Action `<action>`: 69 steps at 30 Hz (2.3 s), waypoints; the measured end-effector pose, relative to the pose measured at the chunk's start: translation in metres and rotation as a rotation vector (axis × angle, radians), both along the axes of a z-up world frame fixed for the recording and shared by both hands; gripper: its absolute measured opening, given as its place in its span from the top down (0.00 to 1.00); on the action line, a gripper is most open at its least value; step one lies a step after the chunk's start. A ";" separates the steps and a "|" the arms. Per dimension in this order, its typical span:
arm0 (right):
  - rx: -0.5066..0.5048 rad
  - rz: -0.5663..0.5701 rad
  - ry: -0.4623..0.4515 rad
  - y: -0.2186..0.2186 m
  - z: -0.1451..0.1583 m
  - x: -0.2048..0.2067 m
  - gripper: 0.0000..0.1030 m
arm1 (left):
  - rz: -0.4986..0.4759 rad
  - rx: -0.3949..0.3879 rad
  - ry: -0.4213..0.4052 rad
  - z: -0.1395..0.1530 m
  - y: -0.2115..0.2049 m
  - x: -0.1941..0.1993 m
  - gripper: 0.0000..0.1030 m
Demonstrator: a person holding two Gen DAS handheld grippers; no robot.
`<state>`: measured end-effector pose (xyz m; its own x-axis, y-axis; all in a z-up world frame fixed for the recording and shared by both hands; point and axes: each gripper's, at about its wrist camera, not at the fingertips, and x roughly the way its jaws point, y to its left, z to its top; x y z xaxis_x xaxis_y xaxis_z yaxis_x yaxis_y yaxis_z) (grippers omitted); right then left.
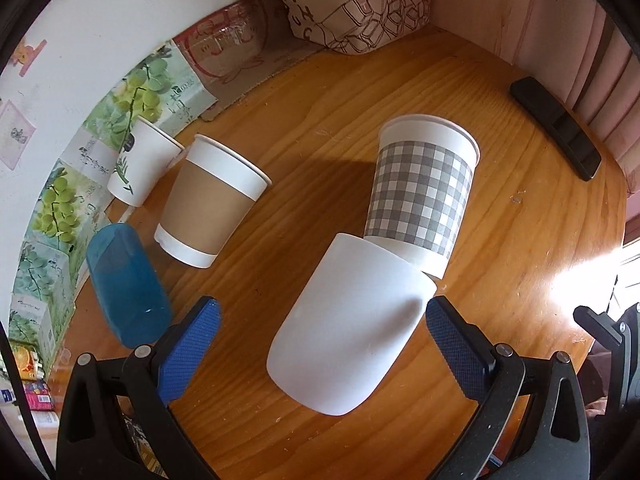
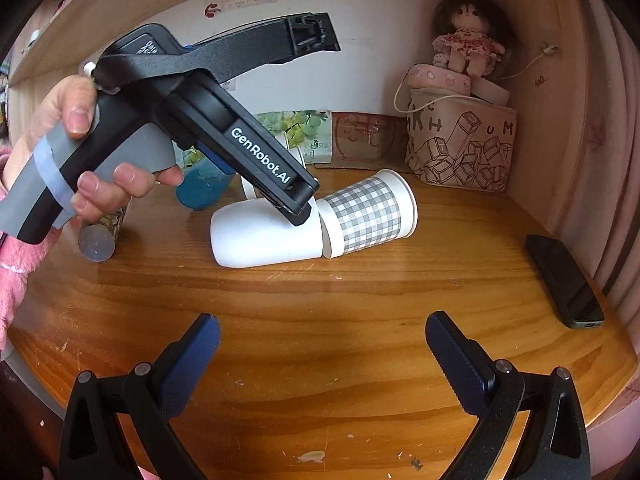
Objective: Flip cup upright
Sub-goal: 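Move the left tool toward the white plastic cup lying on its side, then close the left tool on the white plastic cup's body and lift it, then rotate the held white cup with the left tool, rim turning downward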
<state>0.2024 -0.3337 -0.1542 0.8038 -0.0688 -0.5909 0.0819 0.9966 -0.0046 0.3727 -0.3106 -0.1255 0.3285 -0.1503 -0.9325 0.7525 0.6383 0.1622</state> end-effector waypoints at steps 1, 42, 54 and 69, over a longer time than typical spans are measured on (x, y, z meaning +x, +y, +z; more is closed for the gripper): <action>0.002 0.003 0.002 0.001 -0.001 0.000 0.00 | -0.002 0.009 0.006 -0.003 -0.003 0.000 0.01; 0.130 0.014 -0.009 0.010 0.014 -0.018 0.00 | 0.349 -0.126 0.190 -0.009 0.099 -0.015 0.26; 0.128 0.055 -0.045 0.022 0.036 -0.047 0.00 | 0.475 -0.178 0.218 0.006 0.151 -0.063 0.31; 0.103 0.088 -0.066 0.037 0.055 -0.082 0.00 | 0.482 -0.235 0.254 0.023 0.165 -0.117 0.32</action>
